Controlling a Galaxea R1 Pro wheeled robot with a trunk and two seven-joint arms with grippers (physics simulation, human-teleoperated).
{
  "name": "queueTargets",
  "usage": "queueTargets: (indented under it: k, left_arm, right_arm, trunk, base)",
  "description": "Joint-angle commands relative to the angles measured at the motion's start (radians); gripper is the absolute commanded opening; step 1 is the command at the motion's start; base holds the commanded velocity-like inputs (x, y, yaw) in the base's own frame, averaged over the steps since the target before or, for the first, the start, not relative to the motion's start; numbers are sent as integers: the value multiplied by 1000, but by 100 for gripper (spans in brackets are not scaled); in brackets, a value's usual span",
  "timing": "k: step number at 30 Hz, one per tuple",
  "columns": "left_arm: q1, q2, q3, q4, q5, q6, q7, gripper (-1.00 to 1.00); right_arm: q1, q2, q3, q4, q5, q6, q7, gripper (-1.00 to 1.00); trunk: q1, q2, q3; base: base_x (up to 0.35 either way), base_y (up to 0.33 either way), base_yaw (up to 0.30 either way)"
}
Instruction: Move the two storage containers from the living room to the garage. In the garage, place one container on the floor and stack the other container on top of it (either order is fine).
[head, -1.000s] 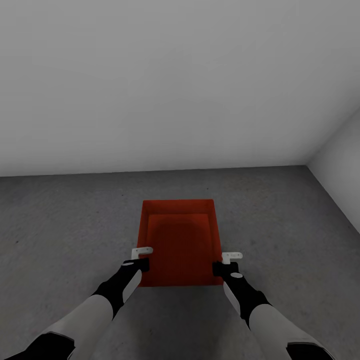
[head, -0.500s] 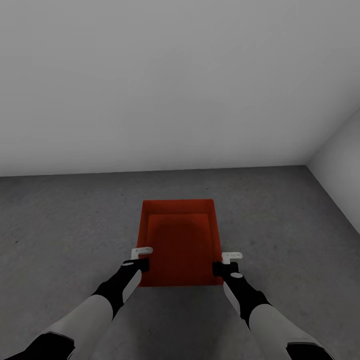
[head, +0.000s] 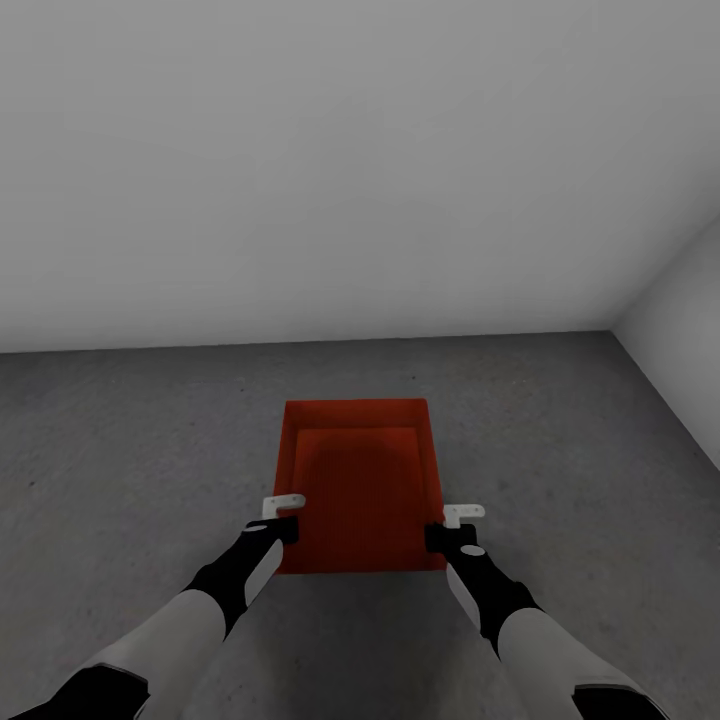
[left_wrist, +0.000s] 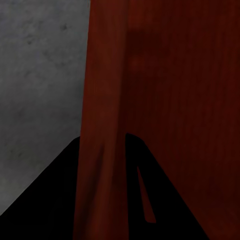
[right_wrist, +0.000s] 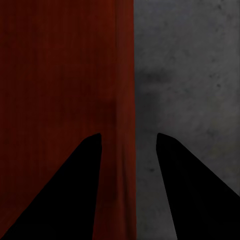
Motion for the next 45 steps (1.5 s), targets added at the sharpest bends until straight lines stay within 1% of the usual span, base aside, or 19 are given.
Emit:
queueTargets:
  k: [1,16,20,45]
  left_arm:
    - [-1,1,7,-8,11,-66,13,-100]
    - [-1,-2,6,-9,12,-66,13,-100]
    - [-1,-2,6,-9,12,-66,13,-100]
    - [-1,1,7,-8,11,-65,12,-100]
  right_arm:
    - [0,1,-30,0,11,4,-31,-100]
    - [0,0,-30,0,11,3,-31,-100]
    - [0,0,-30,0,11,3,-31,-100]
    - [0,-1,-30,0,10,10,-28,-100]
  trunk:
    - [0,0,-1]
    - [0,0,-1]
    - [15,-28,-13]
    - [15,-28,-13]
  base:
    - [0,0,0]
    - [0,0,0]
    - [0,0,0]
    - [0,0,0]
